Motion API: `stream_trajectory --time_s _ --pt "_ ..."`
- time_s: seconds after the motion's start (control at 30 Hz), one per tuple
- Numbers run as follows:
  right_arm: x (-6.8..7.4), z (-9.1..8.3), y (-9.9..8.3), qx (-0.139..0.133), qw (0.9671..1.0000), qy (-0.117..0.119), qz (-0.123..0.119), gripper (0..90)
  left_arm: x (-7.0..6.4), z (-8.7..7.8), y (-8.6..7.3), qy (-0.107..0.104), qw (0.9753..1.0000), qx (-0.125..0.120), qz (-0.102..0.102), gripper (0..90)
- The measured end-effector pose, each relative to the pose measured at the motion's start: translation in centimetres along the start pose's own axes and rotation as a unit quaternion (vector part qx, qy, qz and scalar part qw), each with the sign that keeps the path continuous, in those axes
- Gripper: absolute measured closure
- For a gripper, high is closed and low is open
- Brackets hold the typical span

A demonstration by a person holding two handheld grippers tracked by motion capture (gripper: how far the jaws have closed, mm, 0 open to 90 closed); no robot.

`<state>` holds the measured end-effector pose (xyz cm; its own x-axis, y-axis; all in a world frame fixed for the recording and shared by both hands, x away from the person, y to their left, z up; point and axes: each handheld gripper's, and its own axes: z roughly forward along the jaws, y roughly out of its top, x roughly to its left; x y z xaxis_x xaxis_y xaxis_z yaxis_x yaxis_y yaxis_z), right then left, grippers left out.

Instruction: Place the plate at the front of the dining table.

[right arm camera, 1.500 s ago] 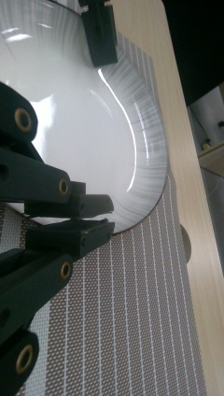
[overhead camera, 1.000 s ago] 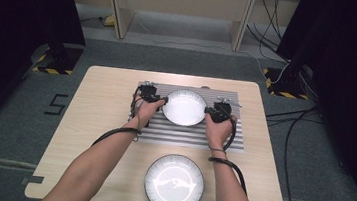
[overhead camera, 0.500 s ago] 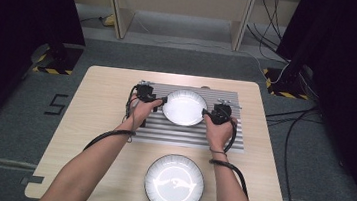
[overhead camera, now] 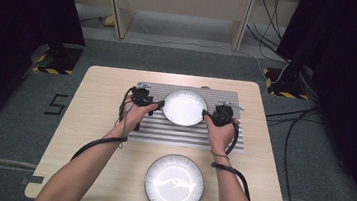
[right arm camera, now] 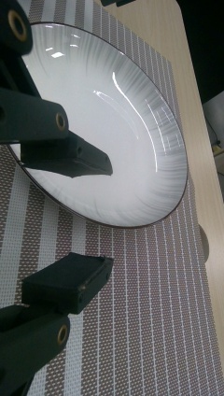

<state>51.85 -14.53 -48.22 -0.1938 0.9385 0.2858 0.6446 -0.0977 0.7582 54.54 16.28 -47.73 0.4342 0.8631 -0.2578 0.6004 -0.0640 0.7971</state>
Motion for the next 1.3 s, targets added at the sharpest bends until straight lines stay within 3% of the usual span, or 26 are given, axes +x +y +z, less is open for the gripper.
stream_trajectory --time_s 0.07,0.17,0.37,0.7,0.8,0.87,1.03,1.3 --pt "-0.2 -0.2 -0.1 0.000 1.0000 0.001 0.003 48.2 -0.1 -0.4 -0.1 -0.006 1.0000 0.002 0.003 36.2" --pt "-0.4 -0.5 -0.3 0.002 1.0000 0.003 0.006 47.9 -0.1 -0.9 -0.2 -0.019 0.9998 0.001 -0.009 35.9" --pt "-0.8 -1.1 -0.7 0.001 1.0000 0.002 0.005 47.7 -0.2 -1.7 -0.5 -0.019 0.9998 -0.004 0.006 35.9" --pt "-0.9 -2.2 -1.0 0.002 1.0000 0.001 -0.010 46.9 -0.4 -2.8 -1.4 -0.029 0.9995 -0.008 0.013 35.8" --pt "-1.0 -2.3 -1.2 0.005 0.9999 0.001 -0.009 46.8 -0.4 -3.2 -1.6 -0.036 0.9993 -0.007 0.011 35.8" --pt "-1.1 -2.4 -1.4 0.005 0.9999 0.000 -0.012 46.8 -0.4 -3.5 -1.7 -0.044 0.9989 -0.013 -0.002 35.9" --pt "-1.2 -2.8 -1.9 0.006 0.9999 0.002 -0.011 46.7 -0.5 -4.2 -1.8 -0.040 0.9989 -0.016 0.017 36.0" --pt "-1.5 -3.3 -2.2 0.006 0.9999 0.004 -0.012 46.5 -0.8 -5.1 -2.2 -0.044 0.9985 -0.018 0.026 35.9"
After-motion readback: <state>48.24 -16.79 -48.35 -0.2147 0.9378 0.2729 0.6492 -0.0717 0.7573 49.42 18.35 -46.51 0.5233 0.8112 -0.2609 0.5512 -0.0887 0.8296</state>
